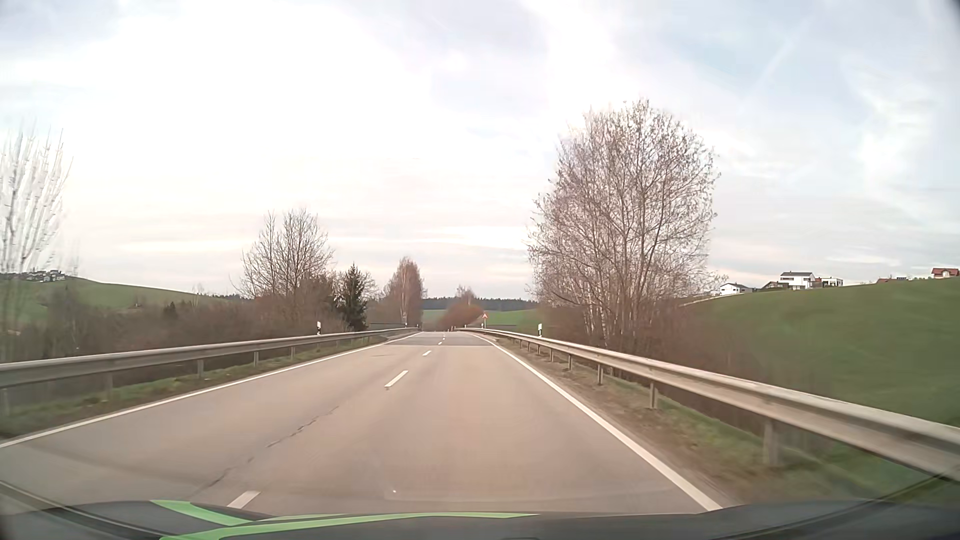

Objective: Follow the waypoints while adhering to traffic rules and regulations

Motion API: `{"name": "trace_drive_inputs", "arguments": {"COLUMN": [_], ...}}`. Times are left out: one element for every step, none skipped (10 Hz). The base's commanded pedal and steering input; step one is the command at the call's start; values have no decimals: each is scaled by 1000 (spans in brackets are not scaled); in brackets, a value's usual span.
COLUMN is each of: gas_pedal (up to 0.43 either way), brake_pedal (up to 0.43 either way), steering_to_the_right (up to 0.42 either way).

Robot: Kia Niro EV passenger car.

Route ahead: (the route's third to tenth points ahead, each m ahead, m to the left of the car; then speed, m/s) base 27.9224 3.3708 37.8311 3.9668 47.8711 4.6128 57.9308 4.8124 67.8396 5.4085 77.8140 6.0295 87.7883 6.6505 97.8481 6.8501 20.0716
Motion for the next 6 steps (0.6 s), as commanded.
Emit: {"name": "trace_drive_inputs", "arguments": {"gas_pedal": [47,59,67,79,87,98], "brake_pedal": [0,0,0,0,0,0], "steering_to_the_right": [-5,-5,-5,-5,-6,-5]}}
